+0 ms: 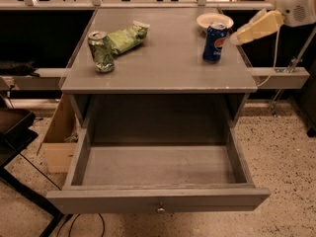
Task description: Place pepsi can into top drawer
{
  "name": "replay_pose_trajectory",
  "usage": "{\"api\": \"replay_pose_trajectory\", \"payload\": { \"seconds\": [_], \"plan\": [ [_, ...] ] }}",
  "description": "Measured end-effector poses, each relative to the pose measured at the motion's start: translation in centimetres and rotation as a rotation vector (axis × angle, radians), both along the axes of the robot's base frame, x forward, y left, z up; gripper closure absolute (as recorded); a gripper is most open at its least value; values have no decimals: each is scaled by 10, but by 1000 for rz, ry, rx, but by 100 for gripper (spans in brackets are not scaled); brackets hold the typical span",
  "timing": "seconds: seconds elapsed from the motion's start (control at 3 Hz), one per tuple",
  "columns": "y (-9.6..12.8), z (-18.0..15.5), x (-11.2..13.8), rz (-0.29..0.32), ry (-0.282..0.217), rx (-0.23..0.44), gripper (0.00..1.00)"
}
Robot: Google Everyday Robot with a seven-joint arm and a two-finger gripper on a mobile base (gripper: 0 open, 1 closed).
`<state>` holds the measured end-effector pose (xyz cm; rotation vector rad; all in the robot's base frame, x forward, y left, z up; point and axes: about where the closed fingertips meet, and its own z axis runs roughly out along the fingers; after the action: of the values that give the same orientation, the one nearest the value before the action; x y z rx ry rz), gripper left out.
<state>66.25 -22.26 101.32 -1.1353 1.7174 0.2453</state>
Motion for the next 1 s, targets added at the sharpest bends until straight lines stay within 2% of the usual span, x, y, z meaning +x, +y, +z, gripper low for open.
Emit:
{"api": "replay_pose_trajectory", "payload": {
  "seconds": [0.67,1.0],
  "plan": [
    [20,-35,100,-22,1,62,0],
    [18,-56,125,-48,13,91,0]
  ]
}}
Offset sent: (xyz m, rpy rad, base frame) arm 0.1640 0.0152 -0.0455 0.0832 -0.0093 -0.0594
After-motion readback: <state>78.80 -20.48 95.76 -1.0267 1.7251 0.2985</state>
